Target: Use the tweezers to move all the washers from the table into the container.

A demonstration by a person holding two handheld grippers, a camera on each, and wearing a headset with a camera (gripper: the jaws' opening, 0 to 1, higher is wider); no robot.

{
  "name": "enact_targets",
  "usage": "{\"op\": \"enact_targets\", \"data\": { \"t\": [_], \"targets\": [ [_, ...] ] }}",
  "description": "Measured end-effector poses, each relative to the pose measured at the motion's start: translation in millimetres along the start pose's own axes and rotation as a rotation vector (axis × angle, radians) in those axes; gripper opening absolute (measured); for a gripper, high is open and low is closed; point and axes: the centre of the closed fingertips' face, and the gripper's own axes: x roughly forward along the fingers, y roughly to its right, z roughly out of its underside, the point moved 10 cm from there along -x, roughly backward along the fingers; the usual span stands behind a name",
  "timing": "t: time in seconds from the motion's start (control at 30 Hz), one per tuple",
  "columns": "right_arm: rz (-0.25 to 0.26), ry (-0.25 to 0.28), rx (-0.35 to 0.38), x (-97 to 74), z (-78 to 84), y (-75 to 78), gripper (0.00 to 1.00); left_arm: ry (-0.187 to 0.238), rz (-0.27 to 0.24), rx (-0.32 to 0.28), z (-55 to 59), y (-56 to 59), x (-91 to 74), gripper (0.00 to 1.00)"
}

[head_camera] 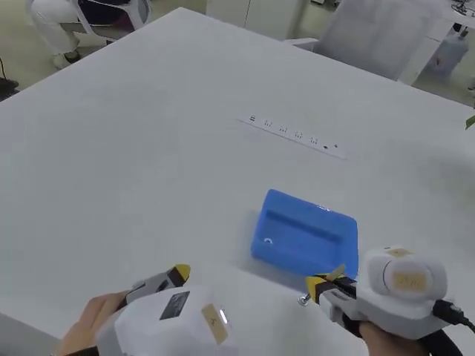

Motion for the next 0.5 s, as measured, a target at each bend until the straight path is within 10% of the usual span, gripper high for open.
{"op": "enact_targets", "data": {
  "t": [0.5],
  "targets": [
    [-0.052, 0.091, 0.082, -27.8, -33.5, 6.1, 0.02, 0.0, 0.003, 0.005, -0.1, 0.5, 0.2, 0.84]
  ]
}}
